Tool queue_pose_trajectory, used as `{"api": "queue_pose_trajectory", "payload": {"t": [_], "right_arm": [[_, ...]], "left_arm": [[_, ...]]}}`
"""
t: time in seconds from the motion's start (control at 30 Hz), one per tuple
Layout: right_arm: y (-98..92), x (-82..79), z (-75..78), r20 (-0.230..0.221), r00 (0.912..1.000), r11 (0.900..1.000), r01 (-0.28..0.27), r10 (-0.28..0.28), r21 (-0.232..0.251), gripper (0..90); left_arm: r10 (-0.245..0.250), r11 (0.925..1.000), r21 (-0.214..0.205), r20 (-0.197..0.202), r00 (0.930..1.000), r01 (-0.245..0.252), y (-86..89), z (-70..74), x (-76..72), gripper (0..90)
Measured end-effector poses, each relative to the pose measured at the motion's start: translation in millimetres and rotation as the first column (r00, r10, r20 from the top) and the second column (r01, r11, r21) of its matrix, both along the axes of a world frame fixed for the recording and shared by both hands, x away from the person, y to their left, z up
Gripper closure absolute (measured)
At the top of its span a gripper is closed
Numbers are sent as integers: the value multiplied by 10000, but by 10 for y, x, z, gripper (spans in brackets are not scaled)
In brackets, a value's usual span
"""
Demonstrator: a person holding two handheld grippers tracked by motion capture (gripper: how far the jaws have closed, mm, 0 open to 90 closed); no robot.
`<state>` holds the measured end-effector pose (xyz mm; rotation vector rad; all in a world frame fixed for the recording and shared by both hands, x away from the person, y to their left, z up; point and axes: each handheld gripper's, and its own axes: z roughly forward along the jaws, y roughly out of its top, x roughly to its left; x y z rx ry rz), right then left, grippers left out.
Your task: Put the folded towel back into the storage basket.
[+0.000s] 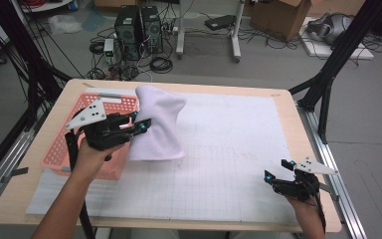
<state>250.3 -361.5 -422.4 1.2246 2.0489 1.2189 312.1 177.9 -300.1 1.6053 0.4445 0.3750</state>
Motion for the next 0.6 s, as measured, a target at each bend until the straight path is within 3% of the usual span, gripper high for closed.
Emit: {"api": "queue_pose_trajectory", "payload": {"t": [0.6], "right_arm": [[39, 11, -15, -75, 10000, 9999, -8, 7, -117, 196]], "left_arm": [[822, 9957, -432, 40, 9966, -819, 556, 66, 6, 735]]}}
